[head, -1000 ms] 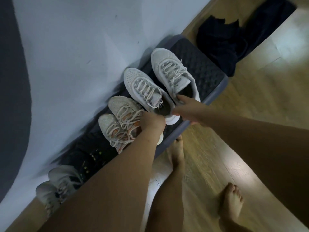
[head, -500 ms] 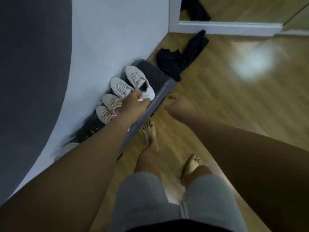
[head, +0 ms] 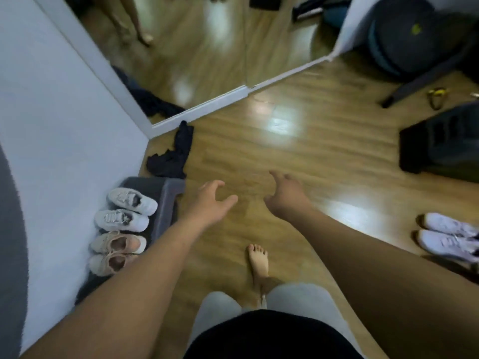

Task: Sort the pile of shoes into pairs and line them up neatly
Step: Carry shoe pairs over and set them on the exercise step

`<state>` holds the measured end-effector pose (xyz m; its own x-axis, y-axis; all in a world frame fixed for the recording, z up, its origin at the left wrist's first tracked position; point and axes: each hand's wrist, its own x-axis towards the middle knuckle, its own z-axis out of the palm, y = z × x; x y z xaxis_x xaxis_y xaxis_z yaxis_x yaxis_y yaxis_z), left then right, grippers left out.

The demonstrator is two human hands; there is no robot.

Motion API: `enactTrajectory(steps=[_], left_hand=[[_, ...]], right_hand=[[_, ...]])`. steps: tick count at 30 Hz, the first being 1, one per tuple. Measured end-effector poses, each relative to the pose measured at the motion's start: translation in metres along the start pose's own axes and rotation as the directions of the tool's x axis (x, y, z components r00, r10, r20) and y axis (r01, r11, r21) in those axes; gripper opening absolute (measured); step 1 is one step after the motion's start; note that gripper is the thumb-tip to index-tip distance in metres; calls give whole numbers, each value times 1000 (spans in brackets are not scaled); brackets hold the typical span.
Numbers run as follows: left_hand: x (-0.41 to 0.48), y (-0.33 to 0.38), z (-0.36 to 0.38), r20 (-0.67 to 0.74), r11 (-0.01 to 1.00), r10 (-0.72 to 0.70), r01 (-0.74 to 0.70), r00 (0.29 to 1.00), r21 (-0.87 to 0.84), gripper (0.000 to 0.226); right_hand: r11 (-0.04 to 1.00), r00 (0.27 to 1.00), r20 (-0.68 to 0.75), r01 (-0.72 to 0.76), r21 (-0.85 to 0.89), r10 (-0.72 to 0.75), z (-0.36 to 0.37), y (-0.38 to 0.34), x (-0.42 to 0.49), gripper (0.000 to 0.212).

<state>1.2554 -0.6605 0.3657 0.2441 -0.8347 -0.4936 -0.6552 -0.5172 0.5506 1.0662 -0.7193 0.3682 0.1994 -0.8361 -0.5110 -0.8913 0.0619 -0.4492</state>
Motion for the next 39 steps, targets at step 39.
enactTrajectory(steps=[39], left_hand=[[-473,518,778,851,433,413,-892,324,130,47]], right_hand=[[269,282,-107,-635,724,953,-100,827,-655,60]])
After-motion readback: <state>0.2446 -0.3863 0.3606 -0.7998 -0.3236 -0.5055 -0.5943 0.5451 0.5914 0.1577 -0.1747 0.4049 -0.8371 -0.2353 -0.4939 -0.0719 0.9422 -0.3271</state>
